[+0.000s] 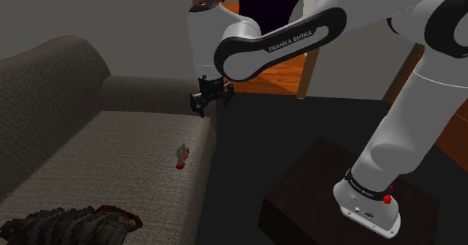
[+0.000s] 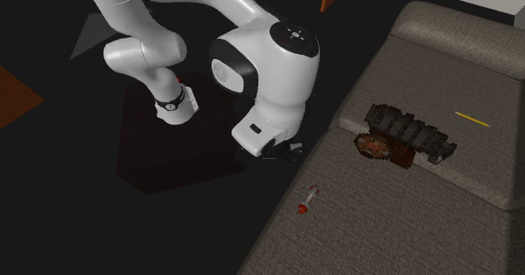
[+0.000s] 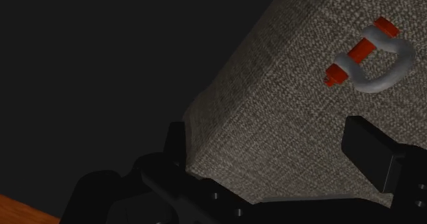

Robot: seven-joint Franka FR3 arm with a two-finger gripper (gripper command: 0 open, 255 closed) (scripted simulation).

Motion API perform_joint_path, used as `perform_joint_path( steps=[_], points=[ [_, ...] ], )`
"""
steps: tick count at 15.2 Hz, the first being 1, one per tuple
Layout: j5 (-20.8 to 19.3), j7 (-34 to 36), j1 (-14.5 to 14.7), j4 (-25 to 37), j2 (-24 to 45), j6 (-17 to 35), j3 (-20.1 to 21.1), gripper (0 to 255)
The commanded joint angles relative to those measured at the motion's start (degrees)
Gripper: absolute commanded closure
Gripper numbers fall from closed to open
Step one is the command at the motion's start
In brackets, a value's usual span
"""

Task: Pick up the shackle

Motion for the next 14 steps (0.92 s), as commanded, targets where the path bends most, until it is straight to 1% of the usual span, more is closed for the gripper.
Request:
perform_joint_path(
  steps=[1,6,11,12,14],
  points=[
    [-4.15,4.75,1.44,4.25,5.99,-0.72,1.02,0],
    [-12.44,12.85,7.4,15.83,19.7,-4.16,0.16,0],
    [-18.04,17.25,14.87,30.6,33.31,-9.07,-2.63,0],
    [-18.23,17.36,15.3,31.46,34.01,-9.35,-2.85,0],
    [-18.55,17.77,15.29,30.68,34.5,-8.19,-3.04,0]
  ],
)
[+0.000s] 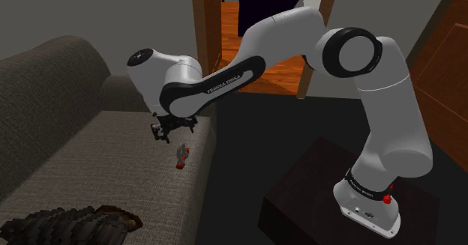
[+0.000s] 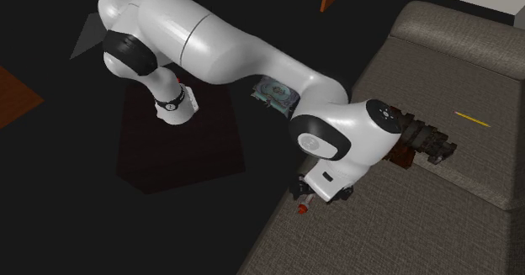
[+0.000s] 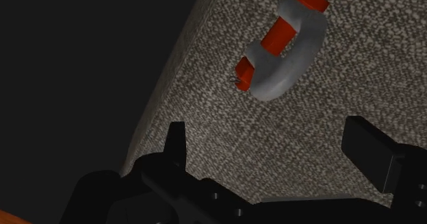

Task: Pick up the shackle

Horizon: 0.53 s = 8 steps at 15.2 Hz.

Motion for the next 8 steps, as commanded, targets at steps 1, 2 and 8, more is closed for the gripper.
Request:
perform_joint_path(
  steps=[1,2,8],
  points=[
    [-0.37,0.43,0.15,-0.31,0.65,0.81,-0.23,0],
    [-0.55,0.63,0.15,-0.65,0.92,1.37,-0.33,0],
    [-1.2,1.38,0.2,-1.81,1.94,3.34,-0.71,255]
  ],
)
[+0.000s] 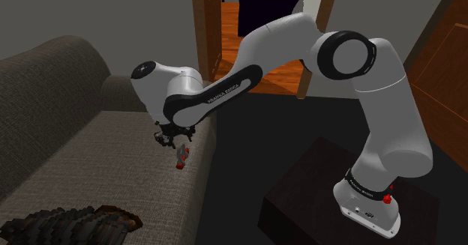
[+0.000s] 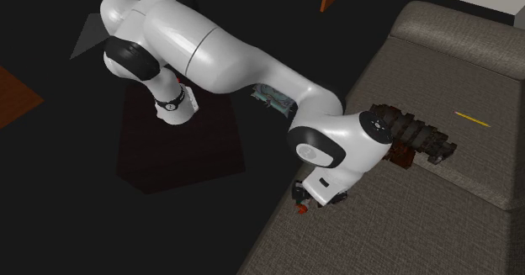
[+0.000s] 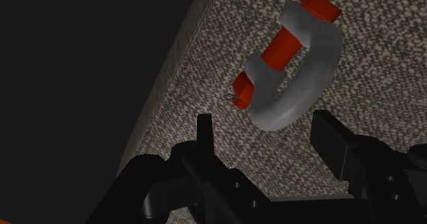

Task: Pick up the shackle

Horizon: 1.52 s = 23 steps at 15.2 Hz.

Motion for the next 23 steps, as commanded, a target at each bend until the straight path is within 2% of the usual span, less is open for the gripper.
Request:
perform_joint_path(
  steps=[1,9,23],
  points=[
    [-0.04,0.04,0.04,0.04,0.09,0.06,-0.02,255],
    [-0.06,0.04,0.06,0.11,0.15,0.05,-0.03,255],
    [2.21,-2.82,0.27,5.67,-3.23,-8.09,1.21,255]
  ],
)
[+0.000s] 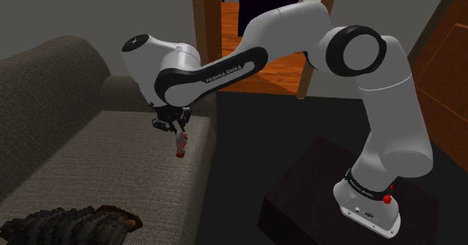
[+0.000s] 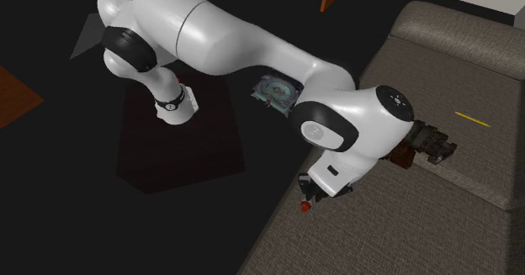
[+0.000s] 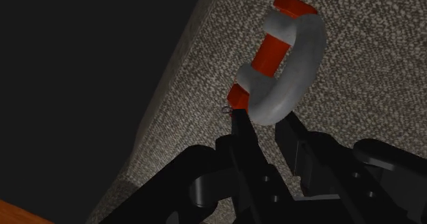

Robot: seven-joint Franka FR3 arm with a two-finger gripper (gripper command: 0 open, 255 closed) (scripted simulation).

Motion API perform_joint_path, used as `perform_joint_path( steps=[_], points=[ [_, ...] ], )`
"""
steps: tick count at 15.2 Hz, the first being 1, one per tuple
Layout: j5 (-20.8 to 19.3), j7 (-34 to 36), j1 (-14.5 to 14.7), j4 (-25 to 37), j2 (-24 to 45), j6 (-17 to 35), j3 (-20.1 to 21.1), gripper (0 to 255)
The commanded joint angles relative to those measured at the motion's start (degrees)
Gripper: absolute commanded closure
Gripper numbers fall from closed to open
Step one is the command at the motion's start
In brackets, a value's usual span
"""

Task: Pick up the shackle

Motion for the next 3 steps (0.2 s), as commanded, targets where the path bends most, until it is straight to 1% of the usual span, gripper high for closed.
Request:
perform_joint_path(
  steps=[1,3],
  points=[
    [0.29,-0.43,0.13,1.12,-0.4,-1.41,0.15,255],
    [0.31,-0.47,0.14,1.2,-0.42,-1.51,0.16,255]
  ],
)
